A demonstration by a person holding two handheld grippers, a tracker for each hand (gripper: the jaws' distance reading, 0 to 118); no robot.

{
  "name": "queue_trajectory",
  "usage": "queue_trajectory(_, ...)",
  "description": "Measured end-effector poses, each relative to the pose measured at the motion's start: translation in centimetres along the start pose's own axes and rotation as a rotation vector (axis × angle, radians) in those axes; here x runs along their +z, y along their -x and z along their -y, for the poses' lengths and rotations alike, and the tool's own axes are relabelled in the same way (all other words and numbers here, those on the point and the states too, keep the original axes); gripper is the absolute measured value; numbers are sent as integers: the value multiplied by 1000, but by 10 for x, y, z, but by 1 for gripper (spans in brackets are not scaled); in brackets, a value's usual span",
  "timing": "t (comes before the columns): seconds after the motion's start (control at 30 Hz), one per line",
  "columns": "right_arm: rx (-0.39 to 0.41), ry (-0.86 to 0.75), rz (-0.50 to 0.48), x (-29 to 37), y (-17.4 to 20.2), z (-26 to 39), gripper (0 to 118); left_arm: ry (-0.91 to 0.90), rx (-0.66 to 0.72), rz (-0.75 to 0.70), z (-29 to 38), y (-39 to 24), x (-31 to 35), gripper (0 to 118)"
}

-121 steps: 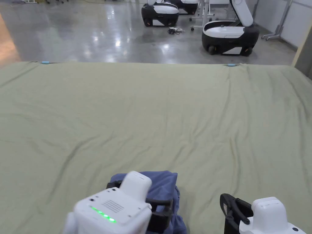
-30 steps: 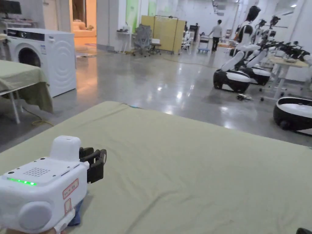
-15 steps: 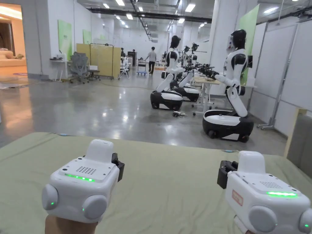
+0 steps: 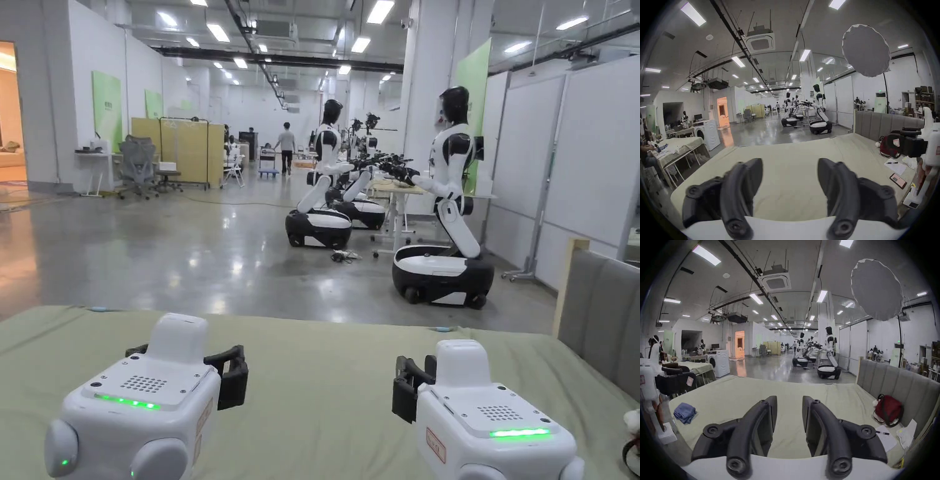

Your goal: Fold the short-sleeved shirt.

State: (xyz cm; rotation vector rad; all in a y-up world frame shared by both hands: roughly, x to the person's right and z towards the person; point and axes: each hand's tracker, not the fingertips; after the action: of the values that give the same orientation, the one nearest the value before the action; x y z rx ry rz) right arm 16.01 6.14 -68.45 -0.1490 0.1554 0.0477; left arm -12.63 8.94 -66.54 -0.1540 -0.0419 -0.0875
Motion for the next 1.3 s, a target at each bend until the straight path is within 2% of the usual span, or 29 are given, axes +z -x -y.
queue_trajectory(0.07,1,0,-9,0,1,0,42,-8,5,4,0,1,3,75)
queue_trajectory(0.1,4,-4,-8,0,3,-1,51,-9,7,4,0,1,4,78)
queue_trajectory(0.13,11,-14,-5,9,7,-4,58,-8,8,3,0,1,4,85)
queue_trajectory(0.2,18,-29,-8,16,12,-7,66,-5,16,10,-2,3,6,115)
queue_trajectory(0.23,18,-31,-9,16,13,-8,66,-4,23,20,-3,4,8,118)
queue_trajectory(0.37,1,-53,-22,16,16,-11,73,-33,31,12,-1,9,9,118)
queue_trajectory(0.43,-73,-50,-59,11,15,-13,77,-38,28,6,-4,9,12,118)
queue_trajectory(0.5,-89,-16,-47,9,19,-16,77,-44,35,3,-6,13,17,118)
queue_trajectory(0.57,-52,62,2,4,24,-20,78,-51,44,4,-8,14,20,118)
queue_trajectory(0.6,-6,90,41,3,29,-22,78,-54,48,2,-9,16,22,118)
queue_trajectory(0.63,45,89,86,2,35,-21,78,-56,50,-1,-10,17,23,118)
queue_trajectory(0.7,89,72,143,2,45,-22,77,-61,52,3,-11,17,24,118)
queue_trajectory(0.8,-8,106,23,4,44,-26,77,-63,52,-7,-4,23,15,118)
queue_trajectory(0.97,-37,91,10,2,43,-25,76,-53,53,-10,-2,23,17,118)
queue_trajectory(1.13,-119,92,-47,-5,30,-25,76,-52,67,-19,0,26,15,118)
queue_trajectory(1.23,-97,100,-34,-4,32,-25,76,-53,72,-18,0,25,13,118)
queue_trajectory(1.3,-69,56,70,-3,35,-24,77,-56,69,-21,0,25,13,118)
